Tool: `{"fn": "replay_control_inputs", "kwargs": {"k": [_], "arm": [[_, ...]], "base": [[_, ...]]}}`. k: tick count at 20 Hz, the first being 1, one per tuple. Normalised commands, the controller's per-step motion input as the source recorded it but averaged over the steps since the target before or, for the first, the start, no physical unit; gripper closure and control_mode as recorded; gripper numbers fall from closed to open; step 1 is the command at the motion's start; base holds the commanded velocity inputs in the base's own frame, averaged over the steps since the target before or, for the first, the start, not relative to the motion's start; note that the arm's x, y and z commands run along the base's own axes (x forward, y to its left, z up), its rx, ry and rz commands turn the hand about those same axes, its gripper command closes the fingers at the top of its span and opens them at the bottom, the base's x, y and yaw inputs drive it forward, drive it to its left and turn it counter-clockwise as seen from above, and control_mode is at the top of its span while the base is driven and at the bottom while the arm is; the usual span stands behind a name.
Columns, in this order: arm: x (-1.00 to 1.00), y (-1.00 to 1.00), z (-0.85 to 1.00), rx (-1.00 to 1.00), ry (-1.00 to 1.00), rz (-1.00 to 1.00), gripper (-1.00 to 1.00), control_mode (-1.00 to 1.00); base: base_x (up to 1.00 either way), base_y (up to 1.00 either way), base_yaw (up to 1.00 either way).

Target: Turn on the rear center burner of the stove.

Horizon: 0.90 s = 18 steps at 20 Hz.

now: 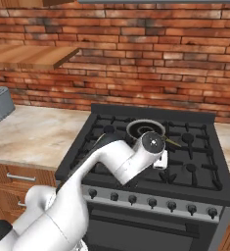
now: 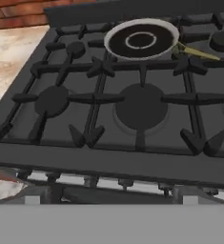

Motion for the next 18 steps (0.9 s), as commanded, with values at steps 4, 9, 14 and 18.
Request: {"fn": "replay_control_inputs", "kwargs": {"k": [4, 9, 14, 18], "arm": [[-0.28, -1.00, -1.00, -0.03, -0.66, 0.19, -1.00, -1.00], [-0.34, -0.99, -0.84, -0.01, -0.51, 0.12, -1.00, -1.00], [-0.10, -0.19, -0.04, 0.01, -0.01, 0.02, -1.00, -1.00], [0.00, -0.01, 0.00, 0.00, 0.00, 0.00, -1.00, -1.00]], "base": [[0.00, 0.00, 0.00], [0.00, 0.00, 0.00], [0.00, 0.00, 0.00], [0.00, 0.00, 0.00]]}}
